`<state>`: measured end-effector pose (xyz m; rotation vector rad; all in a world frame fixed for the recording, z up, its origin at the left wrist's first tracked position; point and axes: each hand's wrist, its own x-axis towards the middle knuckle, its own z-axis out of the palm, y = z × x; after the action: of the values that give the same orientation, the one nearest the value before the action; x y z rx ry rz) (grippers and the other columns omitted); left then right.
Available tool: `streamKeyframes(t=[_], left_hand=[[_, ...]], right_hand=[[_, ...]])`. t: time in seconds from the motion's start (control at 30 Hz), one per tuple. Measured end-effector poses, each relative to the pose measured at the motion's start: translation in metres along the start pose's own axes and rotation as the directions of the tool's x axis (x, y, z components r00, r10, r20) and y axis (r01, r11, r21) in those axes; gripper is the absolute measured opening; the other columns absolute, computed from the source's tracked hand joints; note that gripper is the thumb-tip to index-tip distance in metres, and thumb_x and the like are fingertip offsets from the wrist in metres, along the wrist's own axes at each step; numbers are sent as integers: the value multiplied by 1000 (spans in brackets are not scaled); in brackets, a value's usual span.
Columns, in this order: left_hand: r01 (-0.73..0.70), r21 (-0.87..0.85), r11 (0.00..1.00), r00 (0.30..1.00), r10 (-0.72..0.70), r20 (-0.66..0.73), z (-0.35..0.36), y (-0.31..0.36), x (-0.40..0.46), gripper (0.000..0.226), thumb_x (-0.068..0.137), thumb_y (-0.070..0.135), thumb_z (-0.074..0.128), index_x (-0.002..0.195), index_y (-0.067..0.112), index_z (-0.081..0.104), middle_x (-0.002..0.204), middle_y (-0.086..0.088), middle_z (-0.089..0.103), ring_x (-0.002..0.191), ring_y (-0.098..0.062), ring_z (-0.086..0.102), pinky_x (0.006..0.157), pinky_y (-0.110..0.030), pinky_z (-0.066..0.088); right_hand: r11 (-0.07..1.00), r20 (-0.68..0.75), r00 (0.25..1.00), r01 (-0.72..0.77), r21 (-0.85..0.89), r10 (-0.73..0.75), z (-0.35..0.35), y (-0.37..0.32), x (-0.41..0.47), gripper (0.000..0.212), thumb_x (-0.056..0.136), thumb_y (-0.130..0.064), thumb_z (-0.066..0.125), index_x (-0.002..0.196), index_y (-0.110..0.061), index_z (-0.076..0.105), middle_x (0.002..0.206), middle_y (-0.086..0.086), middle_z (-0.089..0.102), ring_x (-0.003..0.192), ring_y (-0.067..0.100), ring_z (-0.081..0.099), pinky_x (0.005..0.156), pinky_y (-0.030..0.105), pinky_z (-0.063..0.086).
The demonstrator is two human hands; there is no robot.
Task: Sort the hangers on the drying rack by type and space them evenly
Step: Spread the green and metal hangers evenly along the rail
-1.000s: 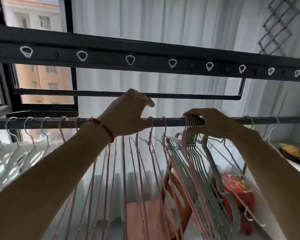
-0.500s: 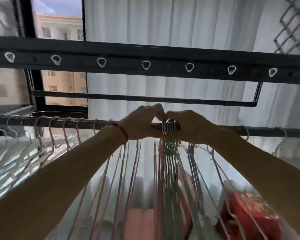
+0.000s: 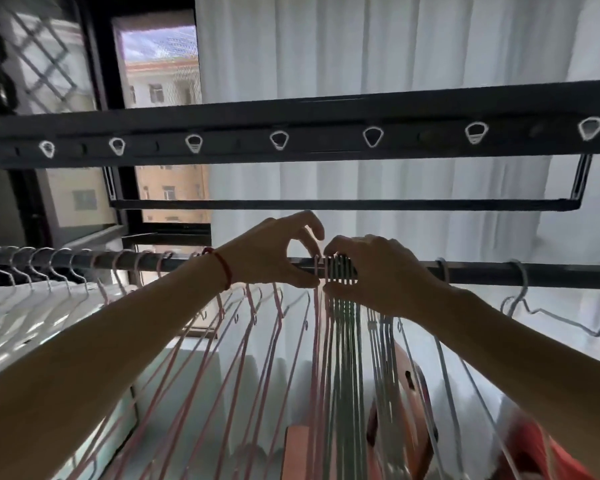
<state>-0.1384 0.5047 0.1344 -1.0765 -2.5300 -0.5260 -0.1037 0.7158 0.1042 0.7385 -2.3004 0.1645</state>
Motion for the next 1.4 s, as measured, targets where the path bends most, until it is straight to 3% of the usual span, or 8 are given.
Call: streamKeyframes(t=[0.13, 0.37, 0.57, 0.7, 0.87, 1.23, 1.4], left_hand=[[-13, -20, 1000, 1000, 13, -7, 0, -3, -3, 65, 69, 35, 87, 120, 31, 47, 105, 19, 69, 101, -4, 65, 87, -15, 50], [-26, -27, 999, 999, 25, -31, -2, -12, -8, 69, 68, 36, 87, 124, 34, 47, 104, 21, 69, 104, -6, 64, 90, -14, 43], [-30, -31, 999, 998, 29, -49, 1, -14, -10, 67, 70, 38, 86, 126, 33, 48, 106, 22, 67, 108, -8, 62, 89, -8, 34], [-25, -39, 999, 998, 23, -50, 2, -15, -10, 66, 71, 38, 85, 125, 34, 48, 107, 21, 67, 105, -8, 63, 89, -12, 38], [-15, -41, 999, 998, 13, -58, 3, -16, -12, 66, 71, 35, 85, 126, 32, 49, 109, 18, 68, 107, -11, 63, 82, -5, 33], [-51, 17, 999, 997, 52, -59, 6, -14, -11, 65, 73, 37, 83, 126, 32, 47, 110, 16, 66, 106, -13, 63, 93, -24, 43], [-82, 76, 994, 994, 87, -62, 6, -14, -8, 68, 73, 51, 78, 130, 33, 46, 119, 16, 62, 112, -10, 55, 98, -36, 47]], right_hand=[[1000, -12, 1000, -6, 7, 6, 1, -2, -4, 48, 83, -50, 73, 121, -24, 59, 98, -8, 71, 80, 6, 60, 73, 24, 46], [999, -28, 999, -20, 27, 21, 5, -3, -7, 50, 81, -51, 74, 120, -24, 60, 97, -10, 73, 82, 8, 66, 74, 24, 51], [997, 2, 999, -49, 62, 49, 6, -2, -8, 46, 80, -51, 75, 116, -26, 61, 96, -13, 71, 77, 0, 57, 70, 15, 44], [996, 22, 999, -50, 77, 48, 5, -1, -10, 46, 80, -49, 76, 116, -24, 62, 96, -13, 71, 76, -2, 56, 68, 10, 39], [996, 21, 998, -53, 75, 52, 4, 1, -12, 47, 81, -49, 76, 118, -24, 61, 97, -13, 71, 78, 0, 57, 68, 6, 33], [994, 28, 997, -73, 78, 71, 2, 6, -14, 45, 80, -50, 75, 115, -26, 60, 92, -14, 67, 75, 1, 58, 67, 6, 35], [991, 21, 997, -76, 111, 74, 2, 7, -15, 49, 80, -50, 76, 118, -24, 60, 96, -11, 69, 80, 3, 59, 71, 11, 41]])
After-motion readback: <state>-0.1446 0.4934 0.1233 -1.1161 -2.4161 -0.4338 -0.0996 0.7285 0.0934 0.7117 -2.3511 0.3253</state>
